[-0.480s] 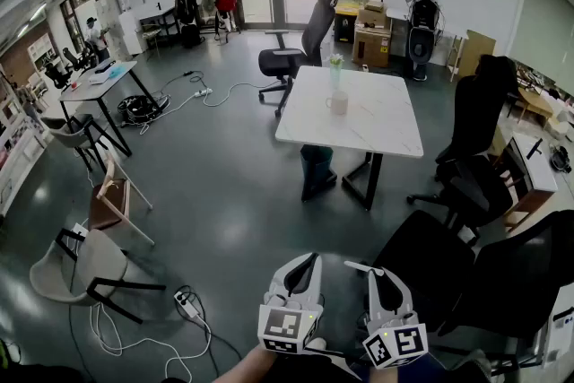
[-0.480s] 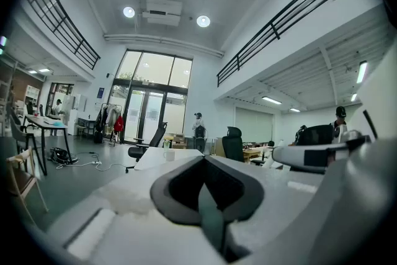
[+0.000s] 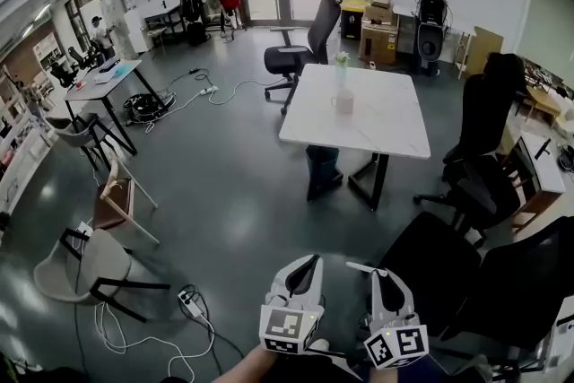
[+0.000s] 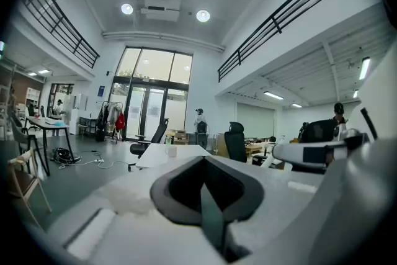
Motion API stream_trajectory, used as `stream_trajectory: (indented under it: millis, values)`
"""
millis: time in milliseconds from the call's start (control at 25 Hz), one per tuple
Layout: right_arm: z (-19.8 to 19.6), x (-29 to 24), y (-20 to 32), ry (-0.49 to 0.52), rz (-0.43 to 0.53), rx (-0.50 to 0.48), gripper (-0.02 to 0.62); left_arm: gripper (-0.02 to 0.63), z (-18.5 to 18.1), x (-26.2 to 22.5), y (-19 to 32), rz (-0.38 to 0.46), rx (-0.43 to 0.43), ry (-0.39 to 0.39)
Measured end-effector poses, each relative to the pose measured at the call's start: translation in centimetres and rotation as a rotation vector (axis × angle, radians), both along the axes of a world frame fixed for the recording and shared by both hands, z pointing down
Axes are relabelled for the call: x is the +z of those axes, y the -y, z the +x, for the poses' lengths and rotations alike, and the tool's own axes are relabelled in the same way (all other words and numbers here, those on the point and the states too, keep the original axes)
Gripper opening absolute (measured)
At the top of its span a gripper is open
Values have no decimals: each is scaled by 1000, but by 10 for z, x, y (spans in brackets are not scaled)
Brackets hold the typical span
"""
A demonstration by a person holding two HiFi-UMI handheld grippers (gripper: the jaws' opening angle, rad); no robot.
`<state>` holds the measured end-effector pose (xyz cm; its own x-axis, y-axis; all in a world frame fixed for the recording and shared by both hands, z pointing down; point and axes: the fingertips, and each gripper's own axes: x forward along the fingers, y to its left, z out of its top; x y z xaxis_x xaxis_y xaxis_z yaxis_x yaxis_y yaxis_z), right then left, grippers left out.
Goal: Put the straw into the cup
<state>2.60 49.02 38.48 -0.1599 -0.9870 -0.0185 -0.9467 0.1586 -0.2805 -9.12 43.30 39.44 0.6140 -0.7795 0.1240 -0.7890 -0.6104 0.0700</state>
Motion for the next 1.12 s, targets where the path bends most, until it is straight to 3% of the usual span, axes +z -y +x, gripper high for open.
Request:
stream_trajectory:
  millis: [600,960,1120]
  values:
    - [4,18,78,-5,-43,-70,48,2,-13,20,71,-35,-106,-21]
    - [58,29,172,-63,-48,-26,48,2,45,35,175,-36,-60,-78]
    - [67,49,237,-72,-78,-41,48,2,54,61,237,-78,-59,-79]
